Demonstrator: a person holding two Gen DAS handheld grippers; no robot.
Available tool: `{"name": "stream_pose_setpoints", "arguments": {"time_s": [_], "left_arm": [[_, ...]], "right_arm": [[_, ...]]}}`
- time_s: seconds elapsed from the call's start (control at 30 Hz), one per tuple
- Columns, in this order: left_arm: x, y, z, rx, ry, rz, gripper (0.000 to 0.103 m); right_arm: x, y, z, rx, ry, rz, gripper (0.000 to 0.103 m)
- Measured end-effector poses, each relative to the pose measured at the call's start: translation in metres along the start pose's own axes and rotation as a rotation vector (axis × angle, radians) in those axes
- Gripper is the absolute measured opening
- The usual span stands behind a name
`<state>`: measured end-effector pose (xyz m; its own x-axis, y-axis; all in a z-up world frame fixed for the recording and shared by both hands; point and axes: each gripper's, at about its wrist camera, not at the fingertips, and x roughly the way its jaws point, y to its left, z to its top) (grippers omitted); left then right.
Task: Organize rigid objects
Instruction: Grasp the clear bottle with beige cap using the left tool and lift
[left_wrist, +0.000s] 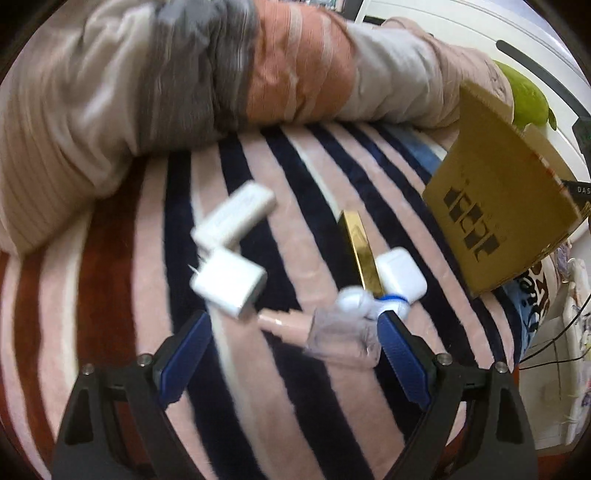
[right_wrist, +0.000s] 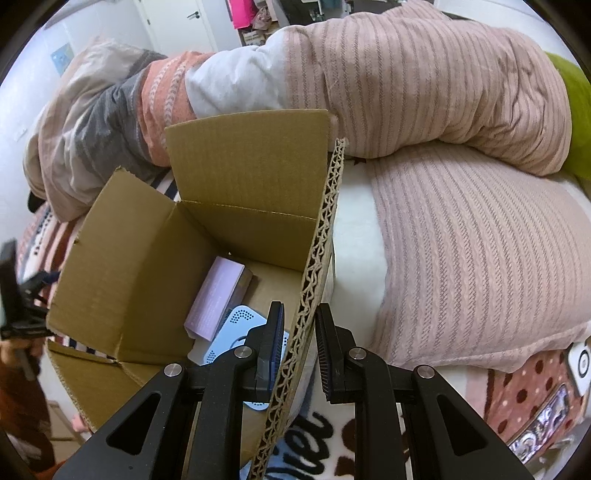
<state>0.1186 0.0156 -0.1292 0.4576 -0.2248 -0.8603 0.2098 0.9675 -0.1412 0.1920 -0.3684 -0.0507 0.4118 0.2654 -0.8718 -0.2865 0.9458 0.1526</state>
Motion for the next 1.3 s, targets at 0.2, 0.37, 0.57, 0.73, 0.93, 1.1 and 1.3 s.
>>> {"name": "stream_pose_setpoints", "arguments": {"time_s": [0.2, 0.37, 0.57, 0.73, 0.93, 1.1, 1.3], "left_arm": [[0.028, -0.010, -0.013, -0.050, 0.059, -0.071, 0.090], [0.044, -0.023, -0.013, -0.080, 0.063, -0.049, 0.090], [0.051, -0.030, -0.011, -0.104, 0.033, 0.021, 0.088], [0.048, -0.032, -0.016, -0.095, 0.009, 0.054, 0.074], [0.034, -0.013, -0.028, -0.068, 0.004, 0.007, 0.074], [0.026, -0.001, -0.038, 0.037, 0.033, -0.047, 0.075], [0.016, 0.014, -0.049, 0.047, 0.048, -0.067, 0.076]], "right_arm": [[-0.002, -0.005, -0.002, 0.018, -0.010, 0.024, 0.014], [-0.006, -0.011, -0.005, 0.020, -0.020, 0.032, 0.014], [-0.008, -0.010, -0.008, 0.019, -0.026, 0.030, 0.014], [-0.008, -0.007, -0.008, 0.015, -0.024, 0.025, 0.015], [-0.007, -0.004, -0.006, 0.010, -0.021, 0.018, 0.015], [-0.006, -0.003, -0.005, 0.012, -0.019, 0.019, 0.015], [-0.005, -0.002, -0.004, 0.005, -0.018, 0.017, 0.015]]}}
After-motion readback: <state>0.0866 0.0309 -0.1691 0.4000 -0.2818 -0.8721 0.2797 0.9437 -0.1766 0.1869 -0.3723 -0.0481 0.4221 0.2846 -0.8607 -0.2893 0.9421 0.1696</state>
